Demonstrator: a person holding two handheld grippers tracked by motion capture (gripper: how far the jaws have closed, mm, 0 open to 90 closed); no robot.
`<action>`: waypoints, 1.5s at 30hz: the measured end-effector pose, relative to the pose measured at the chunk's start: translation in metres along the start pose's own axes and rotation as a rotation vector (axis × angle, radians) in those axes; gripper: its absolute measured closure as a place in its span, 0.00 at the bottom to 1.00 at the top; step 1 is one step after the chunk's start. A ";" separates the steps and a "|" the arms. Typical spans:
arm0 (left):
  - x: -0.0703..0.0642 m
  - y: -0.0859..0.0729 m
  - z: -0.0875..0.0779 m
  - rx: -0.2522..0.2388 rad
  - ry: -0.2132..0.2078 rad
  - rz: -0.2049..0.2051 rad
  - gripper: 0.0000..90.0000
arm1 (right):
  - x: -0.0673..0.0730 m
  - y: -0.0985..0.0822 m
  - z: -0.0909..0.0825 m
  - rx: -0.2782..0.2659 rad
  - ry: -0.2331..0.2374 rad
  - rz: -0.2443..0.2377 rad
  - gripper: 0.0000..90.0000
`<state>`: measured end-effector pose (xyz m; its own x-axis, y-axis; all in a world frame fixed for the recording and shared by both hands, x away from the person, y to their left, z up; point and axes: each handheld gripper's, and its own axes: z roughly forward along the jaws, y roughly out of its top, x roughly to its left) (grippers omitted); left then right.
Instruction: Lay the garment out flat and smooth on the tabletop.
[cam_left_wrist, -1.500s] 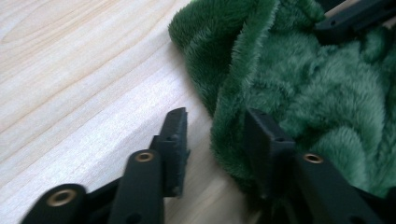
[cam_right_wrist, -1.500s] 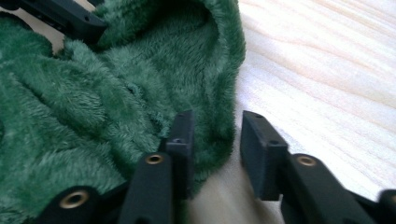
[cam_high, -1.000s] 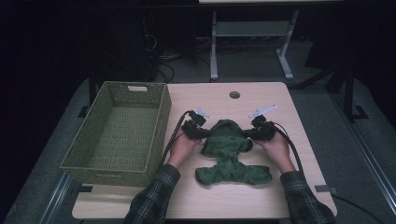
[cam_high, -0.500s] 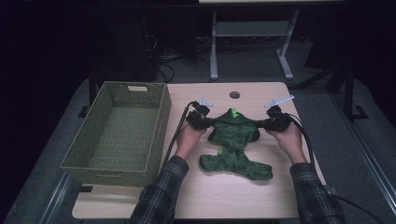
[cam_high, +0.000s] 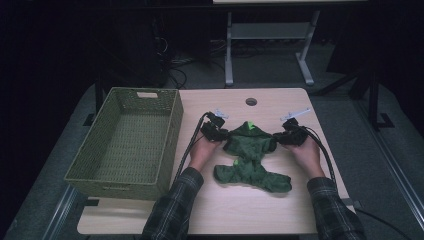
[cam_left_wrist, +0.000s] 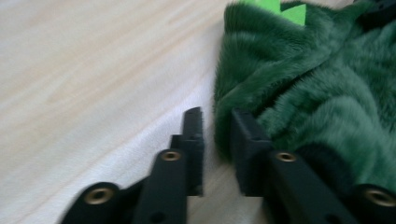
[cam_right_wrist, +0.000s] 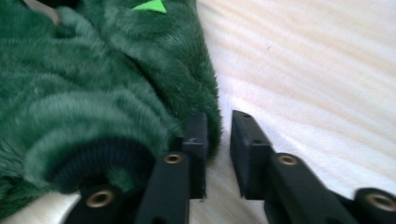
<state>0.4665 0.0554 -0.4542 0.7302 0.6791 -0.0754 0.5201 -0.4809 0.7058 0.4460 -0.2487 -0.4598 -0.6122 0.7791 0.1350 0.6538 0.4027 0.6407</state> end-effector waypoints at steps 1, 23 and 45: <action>0.000 0.002 -0.006 -0.017 -0.002 -0.004 0.76 | 0.001 0.002 -0.005 -0.014 0.000 -0.002 0.80; -0.043 -0.039 -0.091 0.001 -0.063 0.065 0.25 | 0.061 0.001 -0.060 -0.129 0.085 -0.045 0.70; -0.085 -0.122 -0.118 0.060 -0.090 0.123 0.14 | 0.130 0.003 -0.059 -0.113 0.187 -0.170 0.82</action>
<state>0.2884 0.1224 -0.4508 0.8252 0.5621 -0.0559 0.4483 -0.5915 0.6702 0.3421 -0.1751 -0.3959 -0.7874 0.5983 0.1488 0.4870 0.4556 0.7451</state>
